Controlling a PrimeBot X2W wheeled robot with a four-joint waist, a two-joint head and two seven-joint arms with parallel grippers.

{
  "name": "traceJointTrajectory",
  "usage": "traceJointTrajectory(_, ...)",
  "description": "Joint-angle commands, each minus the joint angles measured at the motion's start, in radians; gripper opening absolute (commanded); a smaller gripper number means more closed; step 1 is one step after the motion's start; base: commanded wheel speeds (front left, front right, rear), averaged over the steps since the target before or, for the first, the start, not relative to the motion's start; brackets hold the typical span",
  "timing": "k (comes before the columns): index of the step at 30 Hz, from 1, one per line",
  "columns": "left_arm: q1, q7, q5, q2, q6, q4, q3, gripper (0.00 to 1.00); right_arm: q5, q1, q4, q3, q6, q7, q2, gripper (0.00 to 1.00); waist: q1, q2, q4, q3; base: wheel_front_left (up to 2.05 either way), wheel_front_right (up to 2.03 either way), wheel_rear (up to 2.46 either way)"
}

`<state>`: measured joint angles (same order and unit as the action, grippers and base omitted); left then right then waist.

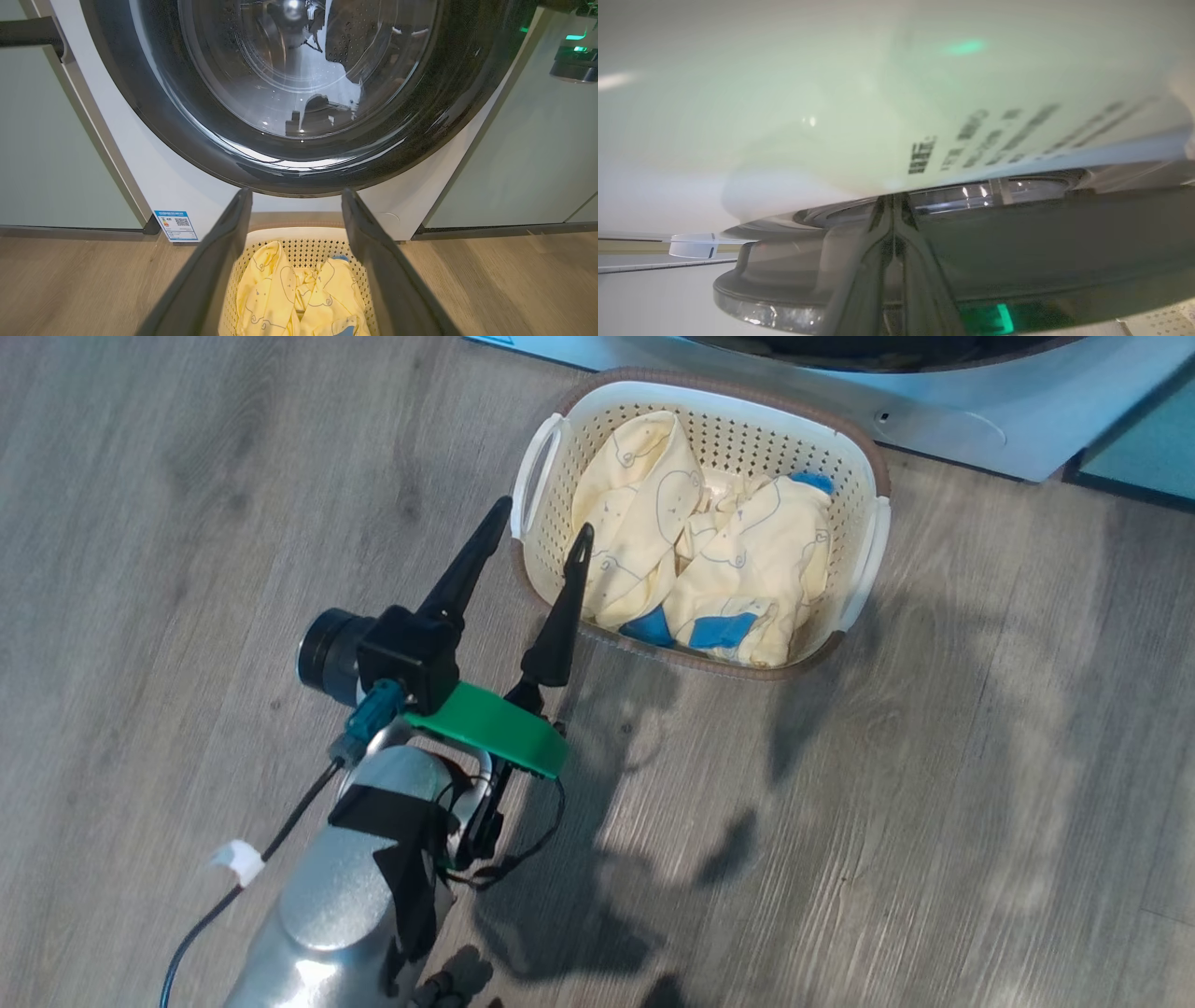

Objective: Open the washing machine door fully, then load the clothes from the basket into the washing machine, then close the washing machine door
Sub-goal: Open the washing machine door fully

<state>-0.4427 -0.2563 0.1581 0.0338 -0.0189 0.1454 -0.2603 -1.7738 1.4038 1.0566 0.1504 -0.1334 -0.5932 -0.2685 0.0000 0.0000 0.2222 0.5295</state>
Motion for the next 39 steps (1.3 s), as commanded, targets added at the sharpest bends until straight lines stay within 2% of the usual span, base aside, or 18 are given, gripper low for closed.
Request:
traceJointTrajectory(1, -0.028, -0.006, 0.006, 0.016, 0.006, -0.035, 0.028, 1.0, 0.005, 0.044, -0.027, 0.008, 0.003, -0.016, 0.021, 0.0, 0.0, 0.0, 0.0, 0.003, 0.0, 0.0, 0.0)
traceJointTrajectory(21, -0.035, -0.006, -0.001, 0.016, 0.015, -0.042, 0.031, 1.0, 0.02, 0.006, -0.064, 0.057, 0.003, -0.121, 0.023, 0.0, 0.0, 0.0, -0.017, 0.01, 0.0, 0.0, 0.0)
traceJointTrajectory(39, 0.0, -0.006, -0.001, 0.016, 0.019, -0.032, 0.04, 1.0, -0.004, -0.24, -0.298, 0.1, 0.003, -0.213, 0.037, 0.0, 0.0, 0.0, -0.042, -0.057, 0.0, 0.0, 0.0)
